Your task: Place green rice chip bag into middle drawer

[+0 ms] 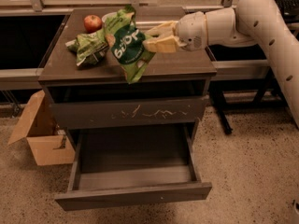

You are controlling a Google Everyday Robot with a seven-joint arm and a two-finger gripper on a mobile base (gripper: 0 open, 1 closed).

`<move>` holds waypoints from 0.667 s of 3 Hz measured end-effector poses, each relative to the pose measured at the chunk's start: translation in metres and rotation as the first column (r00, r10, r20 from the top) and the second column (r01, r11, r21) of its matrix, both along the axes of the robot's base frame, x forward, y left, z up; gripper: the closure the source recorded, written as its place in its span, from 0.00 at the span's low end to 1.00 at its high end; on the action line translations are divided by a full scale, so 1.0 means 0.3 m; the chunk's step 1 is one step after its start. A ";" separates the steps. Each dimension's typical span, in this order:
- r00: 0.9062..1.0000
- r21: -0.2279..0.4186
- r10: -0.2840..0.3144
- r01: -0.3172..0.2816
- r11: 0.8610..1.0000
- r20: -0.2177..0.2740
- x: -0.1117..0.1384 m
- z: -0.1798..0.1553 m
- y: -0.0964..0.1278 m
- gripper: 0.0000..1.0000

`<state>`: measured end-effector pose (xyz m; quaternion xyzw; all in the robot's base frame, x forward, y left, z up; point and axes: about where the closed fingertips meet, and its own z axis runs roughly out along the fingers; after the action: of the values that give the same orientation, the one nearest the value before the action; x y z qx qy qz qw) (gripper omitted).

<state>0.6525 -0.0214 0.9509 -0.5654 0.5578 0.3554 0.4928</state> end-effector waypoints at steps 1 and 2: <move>0.995 -0.092 0.097 -0.096 0.991 0.002 -0.120 -0.050 0.028 1.00; 0.984 -0.104 0.173 -0.176 0.979 -0.037 -0.202 -0.156 0.074 1.00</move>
Offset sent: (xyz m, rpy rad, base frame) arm -0.0862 0.0304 -0.0867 -0.1002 0.0727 0.2551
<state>0.5919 0.0008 0.9042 -0.6328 0.5311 0.3746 0.4210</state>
